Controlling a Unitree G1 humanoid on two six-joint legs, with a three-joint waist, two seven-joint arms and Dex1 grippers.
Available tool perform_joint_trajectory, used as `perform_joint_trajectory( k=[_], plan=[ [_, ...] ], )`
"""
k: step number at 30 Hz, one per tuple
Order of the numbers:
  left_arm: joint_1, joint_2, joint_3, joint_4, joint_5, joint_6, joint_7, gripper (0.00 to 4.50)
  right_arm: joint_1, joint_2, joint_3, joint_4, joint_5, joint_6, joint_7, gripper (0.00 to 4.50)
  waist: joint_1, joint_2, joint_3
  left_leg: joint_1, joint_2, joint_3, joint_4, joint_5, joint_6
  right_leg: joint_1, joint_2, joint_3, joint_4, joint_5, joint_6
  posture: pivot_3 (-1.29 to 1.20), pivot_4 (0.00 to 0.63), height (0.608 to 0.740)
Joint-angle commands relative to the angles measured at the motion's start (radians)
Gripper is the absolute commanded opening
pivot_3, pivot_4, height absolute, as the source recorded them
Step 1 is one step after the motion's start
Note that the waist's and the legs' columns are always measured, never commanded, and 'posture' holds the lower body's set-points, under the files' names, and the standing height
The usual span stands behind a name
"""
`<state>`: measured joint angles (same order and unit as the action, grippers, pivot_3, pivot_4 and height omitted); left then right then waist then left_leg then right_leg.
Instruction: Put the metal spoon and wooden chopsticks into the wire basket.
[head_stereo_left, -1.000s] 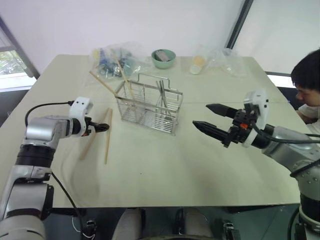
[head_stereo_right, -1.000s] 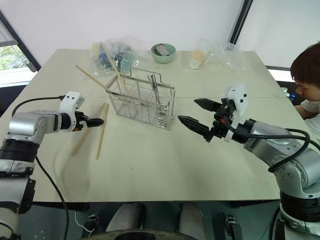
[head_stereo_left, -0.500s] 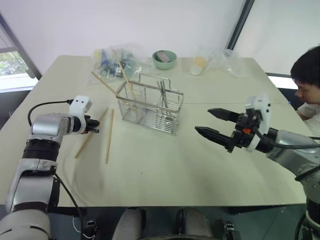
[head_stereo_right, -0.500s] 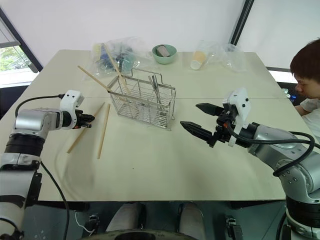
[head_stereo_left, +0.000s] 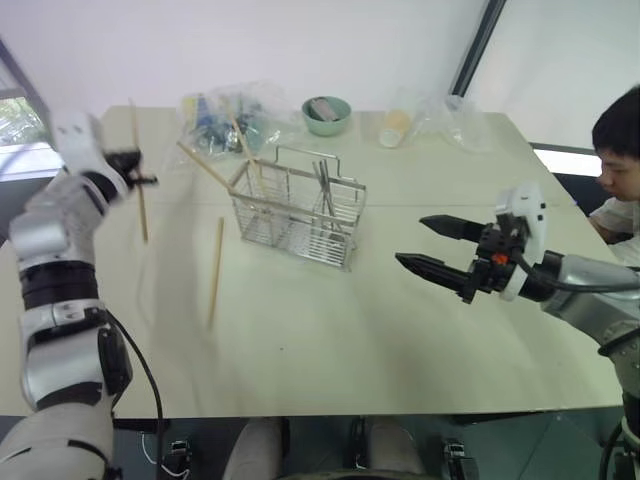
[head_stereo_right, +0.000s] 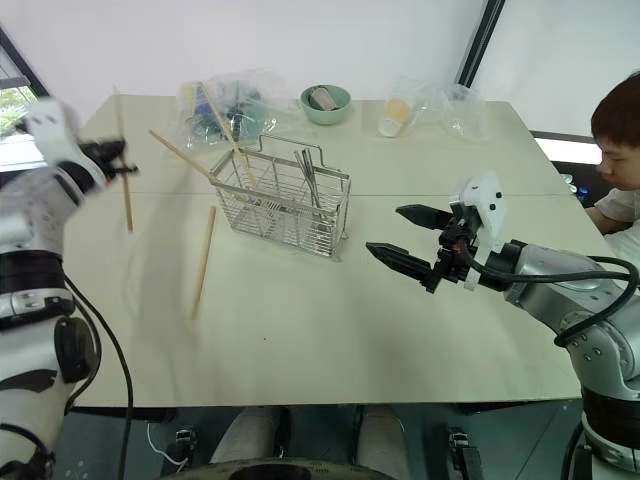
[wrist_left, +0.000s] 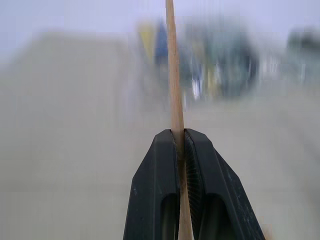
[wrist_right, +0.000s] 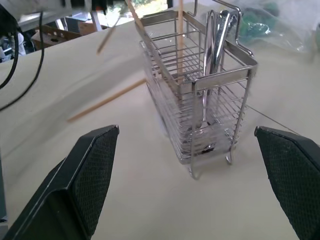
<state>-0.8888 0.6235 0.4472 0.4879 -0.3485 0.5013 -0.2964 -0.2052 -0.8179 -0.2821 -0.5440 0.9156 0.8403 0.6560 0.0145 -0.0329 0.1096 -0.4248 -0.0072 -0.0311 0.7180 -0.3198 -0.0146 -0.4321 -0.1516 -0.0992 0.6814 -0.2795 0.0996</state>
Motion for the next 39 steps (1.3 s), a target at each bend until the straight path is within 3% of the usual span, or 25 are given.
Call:
perform_joint_trajectory(
  k=[1, 6, 13, 27, 28, 29, 35, 39],
  plan=[
    [-0.129, -0.026, 0.121, -0.076, -0.124, -0.07, 0.059, 0.02, -0.015, -0.012, -0.027, -0.006, -0.004, -0.023, 0.009, 4.5, 0.004, -0.001, 0.0, 0.0, 0.0, 0.0, 0.0, 0.0, 0.0, 0.0, 0.0, 0.0, -0.001, 0.001, 0.001, 0.0, 0.15, 0.633],
    [-0.256, -0.137, 0.12, -0.125, -0.242, -0.036, 0.074, 0.02, -0.014, 0.007, -0.017, -0.019, -0.004, -0.027, -0.007, 4.5, 0.022, -0.001, 0.0, 0.002, -0.001, 0.0, 0.002, 0.0, 0.0, 0.005, 0.0, -0.002, -0.002, 0.002, 0.003, 0.0, 0.15, 0.633],
    [-0.226, -0.274, -0.009, -0.196, -0.253, -0.041, 0.01, 0.02, -0.014, 0.03, -0.018, -0.032, -0.007, -0.031, -0.046, 4.5, 0.025, 0.0, 0.001, 0.003, 0.0, 0.0, 0.002, 0.001, -0.001, 0.005, 0.001, -0.003, -0.001, 0.002, 0.004, 0.0, 0.15, 0.633],
    [-0.207, -0.324, -0.089, -0.154, -0.237, -0.073, -0.038, 0.02, 0.041, 0.059, -0.056, -0.085, 0.024, -0.025, -0.137, 4.5, 0.026, 0.002, 0.002, 0.002, 0.0, 0.001, 0.003, 0.001, -0.001, 0.005, 0.002, -0.004, -0.001, 0.002, 0.004, 0.0, 0.15, 0.633],
    [-0.208, -0.327, -0.089, -0.152, -0.239, -0.071, -0.041, 0.77, 0.043, 0.06, -0.058, -0.087, 0.026, -0.025, -0.141, 4.5, 0.025, 0.002, 0.002, 0.002, 0.0, 0.001, 0.003, 0.001, -0.001, 0.005, 0.002, -0.004, -0.001, 0.002, 0.004, 0.0, 0.15, 0.633],
    [-0.208, -0.329, -0.088, -0.152, -0.241, -0.07, -0.043, 0.98, 0.046, 0.06, -0.059, -0.089, 0.028, -0.026, -0.146, 4.5, 0.025, 0.002, 0.002, 0.002, 0.0, 0.001, 0.003, 0.001, -0.001, 0.005, 0.002, -0.004, -0.001, 0.002, 0.004, 0.0, 0.15, 0.633],
    [-0.222, -0.341, -0.077, -0.143, -0.251, -0.06, -0.035, 3.79, 0.048, 0.059, -0.06, -0.083, 0.03, -0.03, -0.16, 4.5, 0.024, 0.002, 0.002, 0.002, 0.0, 0.001, 0.002, 0.001, -0.001, 0.004, 0.003, -0.004, 0.0, 0.002, 0.004, 0.0, 0.15, 0.633],
    [-0.224, -0.332, -0.066, -0.142, -0.251, -0.059, -0.025, 3.79, 0.041, 0.059, -0.058, -0.074, 0.03, -0.03, -0.164, 4.5, 0.024, 0.002, 0.002, 0.002, 0.0, 0.001, 0.002, 0.001, -0.001, 0.004, 0.003, -0.004, 0.0, 0.002, 0.004, 0.0, 0.15, 0.633]
  ],
)
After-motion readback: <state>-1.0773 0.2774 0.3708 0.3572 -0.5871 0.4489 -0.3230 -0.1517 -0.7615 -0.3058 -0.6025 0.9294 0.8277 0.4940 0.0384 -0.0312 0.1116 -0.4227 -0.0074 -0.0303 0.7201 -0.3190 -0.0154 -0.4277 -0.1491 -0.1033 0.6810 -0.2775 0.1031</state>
